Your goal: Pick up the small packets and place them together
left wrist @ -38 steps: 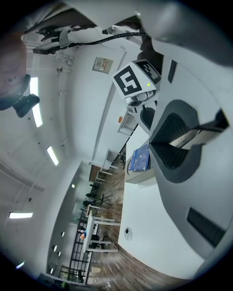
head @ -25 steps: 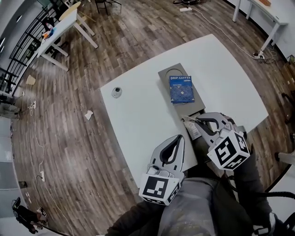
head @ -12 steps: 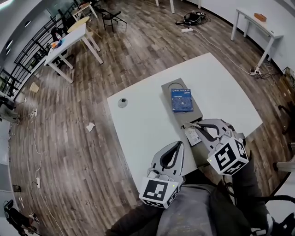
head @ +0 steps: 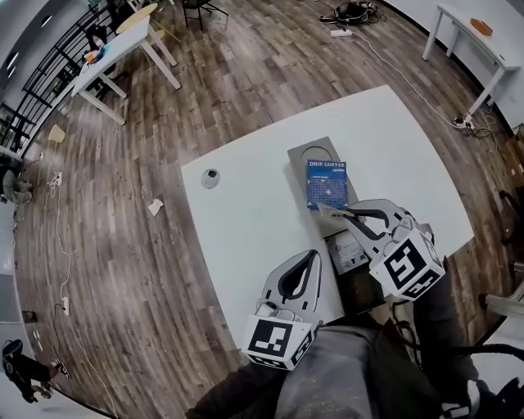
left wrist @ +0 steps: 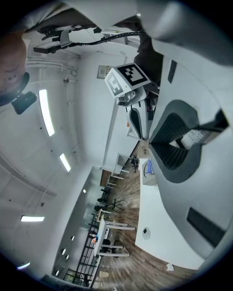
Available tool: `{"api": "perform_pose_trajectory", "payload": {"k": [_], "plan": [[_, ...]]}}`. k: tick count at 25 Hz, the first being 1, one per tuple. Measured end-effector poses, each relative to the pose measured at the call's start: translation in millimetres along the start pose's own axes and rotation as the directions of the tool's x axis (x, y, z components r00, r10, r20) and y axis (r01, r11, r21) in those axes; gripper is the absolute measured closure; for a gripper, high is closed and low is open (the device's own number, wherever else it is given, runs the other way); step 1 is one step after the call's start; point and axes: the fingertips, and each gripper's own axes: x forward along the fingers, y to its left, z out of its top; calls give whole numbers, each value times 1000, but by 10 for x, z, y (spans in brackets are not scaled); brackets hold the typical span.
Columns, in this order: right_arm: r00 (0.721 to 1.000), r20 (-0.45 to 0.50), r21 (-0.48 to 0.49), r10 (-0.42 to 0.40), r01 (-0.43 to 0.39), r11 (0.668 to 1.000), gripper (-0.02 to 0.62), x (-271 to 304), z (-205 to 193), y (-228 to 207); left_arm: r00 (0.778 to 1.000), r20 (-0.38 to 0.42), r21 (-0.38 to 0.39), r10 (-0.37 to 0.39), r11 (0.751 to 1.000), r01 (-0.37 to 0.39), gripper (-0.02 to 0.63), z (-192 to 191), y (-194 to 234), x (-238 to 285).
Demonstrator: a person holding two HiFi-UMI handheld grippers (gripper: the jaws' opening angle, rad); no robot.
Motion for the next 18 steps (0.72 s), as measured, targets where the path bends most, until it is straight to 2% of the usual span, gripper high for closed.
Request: {"api": "perform_pose_trajectory", "payload": {"k": [4,12,18], "plan": [[1000,9,-6,20,-20,1000,568,176,-129,-267,999,-30,-23,25,999,-25,603,-117,76,200],[998,16,67,68,-69,995,555,635,-345,-593,988,-131,-103,83,990,-97,603,-372,323,456],[997,-21,42,74,-73,996,500,924,-533,-692,977,-177,-128,121,981,-144,603,-503,462,558]]}}
